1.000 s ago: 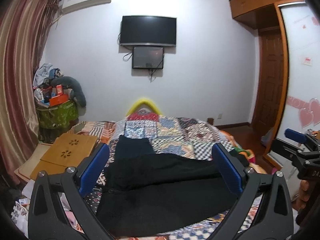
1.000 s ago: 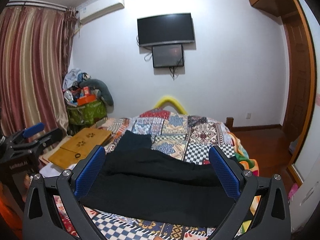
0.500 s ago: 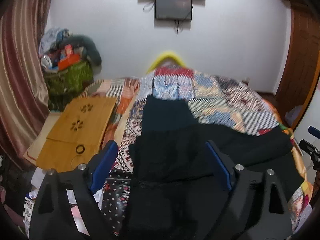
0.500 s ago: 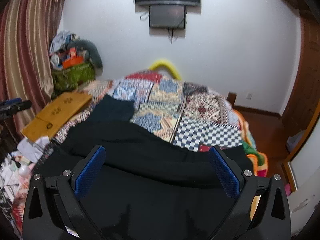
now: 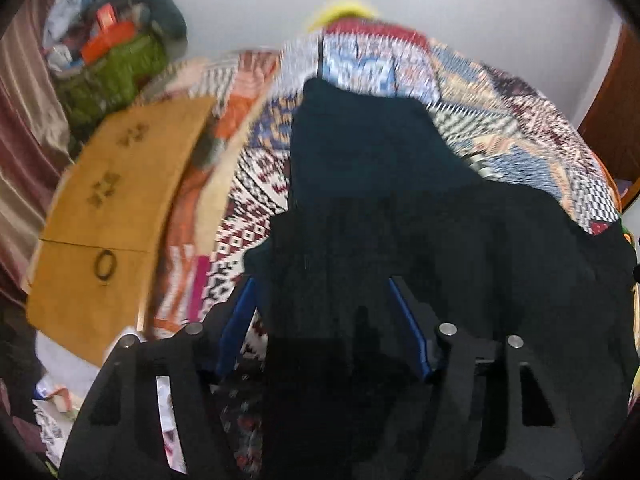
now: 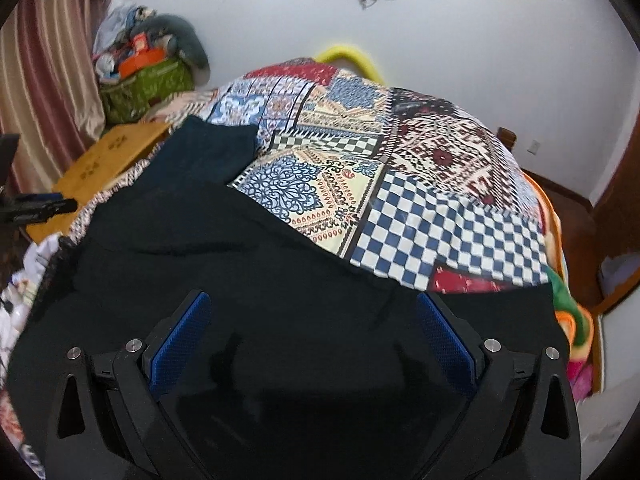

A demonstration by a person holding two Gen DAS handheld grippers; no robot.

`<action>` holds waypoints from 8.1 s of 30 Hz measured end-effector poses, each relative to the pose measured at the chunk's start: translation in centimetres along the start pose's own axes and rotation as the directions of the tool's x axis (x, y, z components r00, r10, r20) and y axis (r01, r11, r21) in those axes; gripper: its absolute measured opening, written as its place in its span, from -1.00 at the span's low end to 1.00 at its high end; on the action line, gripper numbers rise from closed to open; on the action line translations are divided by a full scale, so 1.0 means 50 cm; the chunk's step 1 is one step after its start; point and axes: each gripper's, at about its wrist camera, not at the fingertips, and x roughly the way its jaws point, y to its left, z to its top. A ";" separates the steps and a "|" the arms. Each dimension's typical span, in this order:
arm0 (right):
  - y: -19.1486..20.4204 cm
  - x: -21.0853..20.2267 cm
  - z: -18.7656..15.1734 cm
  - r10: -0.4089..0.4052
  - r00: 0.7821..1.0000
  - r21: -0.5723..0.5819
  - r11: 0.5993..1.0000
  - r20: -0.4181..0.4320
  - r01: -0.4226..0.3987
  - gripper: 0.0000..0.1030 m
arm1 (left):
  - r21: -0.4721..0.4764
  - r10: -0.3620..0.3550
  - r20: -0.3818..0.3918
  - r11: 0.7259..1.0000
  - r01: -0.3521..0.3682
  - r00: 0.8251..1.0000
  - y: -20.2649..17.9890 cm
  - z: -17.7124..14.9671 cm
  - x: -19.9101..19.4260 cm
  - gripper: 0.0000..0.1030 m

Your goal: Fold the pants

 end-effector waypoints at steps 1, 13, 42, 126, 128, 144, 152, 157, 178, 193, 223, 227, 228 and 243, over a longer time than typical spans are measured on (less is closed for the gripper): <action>-0.001 0.012 0.008 -0.001 1.000 -0.015 1.000 -0.005 0.001 0.95 | -0.011 -0.005 -0.020 1.000 0.005 1.000 0.008 0.009 0.029 0.28; 0.000 0.192 0.069 0.070 0.982 -0.161 0.982 -0.173 -0.098 0.60 | -0.095 -0.095 -0.100 0.992 0.086 0.990 0.055 0.078 0.180 0.23; 0.034 0.013 0.100 0.120 0.993 -0.128 0.985 0.008 -0.118 -0.90 | 0.012 -0.008 0.164 1.000 0.006 0.986 0.010 0.048 -0.127 -0.84; -0.235 0.030 -0.069 0.035 0.990 0.296 0.955 -0.138 0.008 -0.79 | 0.154 -0.073 -0.038 0.985 0.078 0.997 -0.211 -0.157 -0.126 0.74; -0.252 -0.029 -0.065 0.013 0.996 0.303 0.953 -0.090 0.016 -0.79 | 0.156 -0.081 -0.055 0.984 0.089 0.995 -0.223 -0.157 -0.131 0.74; -0.367 -0.368 -0.132 -0.140 0.984 0.315 0.944 0.111 0.098 -0.79 | 0.153 -0.167 -0.169 0.969 0.194 0.971 -0.309 -0.226 -0.156 0.75; -0.383 -0.285 -0.341 -0.080 0.994 0.451 0.886 -0.077 0.107 -0.76 | 0.137 -0.168 -0.166 0.972 0.192 0.972 -0.293 -0.245 -0.178 0.75; -0.373 -0.288 -0.401 -0.127 0.978 0.467 0.863 -0.164 0.190 -0.68 | 0.149 -0.146 -0.131 0.975 0.165 0.981 -0.267 -0.251 -0.205 0.75; 0.003 -0.197 0.009 0.121 0.990 0.017 0.992 0.068 -0.123 -0.27 | -0.124 -0.023 -0.073 0.992 0.014 0.997 0.089 -0.200 -0.154 0.74; 0.272 0.139 0.097 0.280 0.923 -0.186 0.924 -0.265 -0.333 -0.15 | -0.016 -0.187 -0.195 0.982 0.187 0.963 0.028 -0.255 -0.008 -0.03; 0.198 -0.119 0.087 0.145 0.988 -0.234 0.960 -0.051 -0.153 -0.09 | -0.105 -0.012 -0.061 0.994 0.005 0.998 0.112 -0.268 -0.234 0.26; 0.148 -0.175 0.025 0.082 0.997 -0.178 0.981 0.004 -0.080 -0.07 | -0.163 -0.035 -0.114 0.986 0.016 0.993 0.120 -0.313 -0.232 0.26; 0.123 -0.187 -0.004 0.056 0.998 -0.147 0.988 0.008 -0.054 -0.07 | -0.180 -0.049 -0.130 0.983 0.025 0.990 0.118 -0.323 -0.224 0.26; -0.001 -0.234 -0.233 0.074 0.992 0.137 0.989 -0.104 -0.059 -0.07 | -0.218 -0.060 -0.209 0.976 0.013 0.976 0.031 -0.395 -0.143 -0.52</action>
